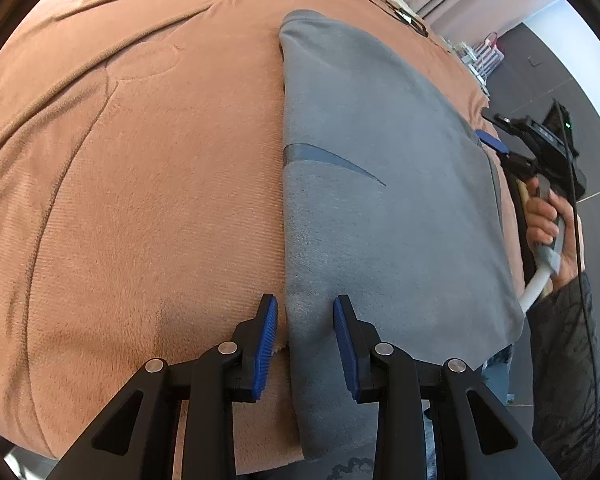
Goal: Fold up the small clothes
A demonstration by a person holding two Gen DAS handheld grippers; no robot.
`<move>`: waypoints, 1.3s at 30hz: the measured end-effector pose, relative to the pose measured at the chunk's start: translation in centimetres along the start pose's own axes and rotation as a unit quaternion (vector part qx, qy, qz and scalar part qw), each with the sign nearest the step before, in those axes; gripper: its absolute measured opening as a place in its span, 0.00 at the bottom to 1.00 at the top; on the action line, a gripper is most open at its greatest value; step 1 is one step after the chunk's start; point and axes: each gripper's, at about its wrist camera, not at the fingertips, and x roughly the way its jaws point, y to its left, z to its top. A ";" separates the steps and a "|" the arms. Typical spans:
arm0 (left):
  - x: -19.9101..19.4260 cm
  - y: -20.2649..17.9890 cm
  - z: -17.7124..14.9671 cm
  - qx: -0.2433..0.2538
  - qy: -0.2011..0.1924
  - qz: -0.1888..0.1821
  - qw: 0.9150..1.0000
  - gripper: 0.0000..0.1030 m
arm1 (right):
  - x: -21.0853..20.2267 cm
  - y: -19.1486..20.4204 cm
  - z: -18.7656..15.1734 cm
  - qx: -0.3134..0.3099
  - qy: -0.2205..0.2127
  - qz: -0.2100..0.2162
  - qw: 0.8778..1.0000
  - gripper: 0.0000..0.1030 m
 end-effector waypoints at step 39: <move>-1.4 0.2 -0.7 -0.004 0.000 -0.015 1.000 0.32 | -2.2 0.0 2.6 -0.005 0.013 -0.123 0.992 0.08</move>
